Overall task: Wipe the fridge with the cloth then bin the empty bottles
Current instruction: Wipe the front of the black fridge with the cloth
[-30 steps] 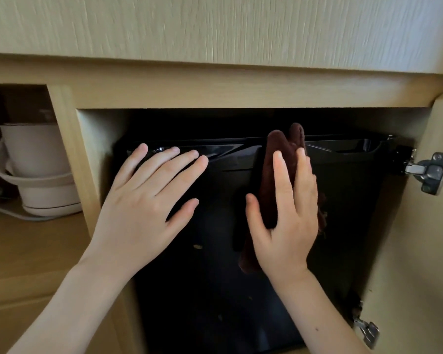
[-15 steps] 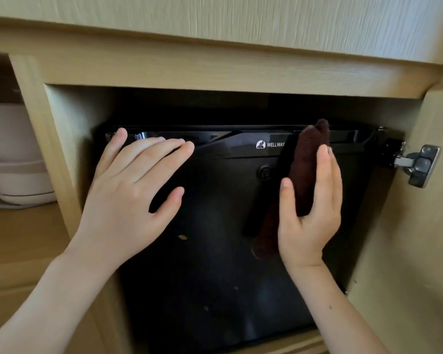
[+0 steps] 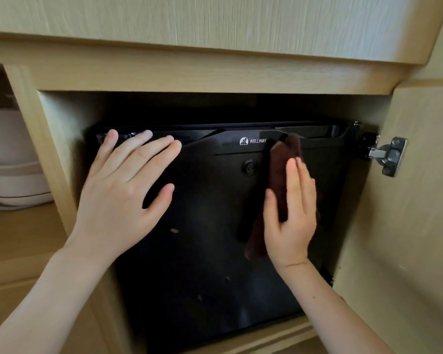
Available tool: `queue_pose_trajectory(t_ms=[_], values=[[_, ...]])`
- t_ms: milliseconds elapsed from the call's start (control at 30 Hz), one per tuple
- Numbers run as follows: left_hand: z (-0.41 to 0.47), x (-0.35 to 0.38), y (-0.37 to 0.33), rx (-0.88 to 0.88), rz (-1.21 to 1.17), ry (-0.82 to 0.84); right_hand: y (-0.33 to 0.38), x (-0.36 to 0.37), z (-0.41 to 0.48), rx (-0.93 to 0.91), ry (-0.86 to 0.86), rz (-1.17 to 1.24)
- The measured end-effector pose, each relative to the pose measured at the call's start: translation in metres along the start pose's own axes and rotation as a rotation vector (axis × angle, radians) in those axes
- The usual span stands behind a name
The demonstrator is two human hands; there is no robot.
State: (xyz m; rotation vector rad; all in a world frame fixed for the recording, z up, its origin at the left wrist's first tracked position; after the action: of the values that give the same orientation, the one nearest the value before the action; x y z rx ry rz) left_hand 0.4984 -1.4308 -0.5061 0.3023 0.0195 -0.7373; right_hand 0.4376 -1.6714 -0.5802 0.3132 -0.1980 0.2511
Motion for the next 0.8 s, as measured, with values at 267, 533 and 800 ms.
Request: queue_pose_trajectory(t_ms=[267,533,800], values=[[0.003,0.0,0.0,-0.036,-0.077,0.011,0.0,-0.002,-0.004,0.231,-0.167,-0.041],[0.008,-0.004,0.001,-0.037,-0.098,0.029,0.068,0.028,-0.027,-0.155,0.097,0.144],[0.001,-0.001,-0.005,-0.015,-0.027,0.091,0.079,0.037,-0.033,-0.093,0.055,0.126]])
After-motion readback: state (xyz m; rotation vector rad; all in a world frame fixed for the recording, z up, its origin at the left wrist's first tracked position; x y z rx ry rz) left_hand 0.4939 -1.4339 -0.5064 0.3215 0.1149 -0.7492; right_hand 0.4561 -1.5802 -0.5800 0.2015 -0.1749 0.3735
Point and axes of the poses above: each hand's wrist, its own z-axis towards the middle knuckle, its own x-axis out of the palm, y = z × x, the point moved 10 cm from there along z, towards the middle knuckle, and after that the axes turned 14 degrees about -y, right-handed, at the moved point
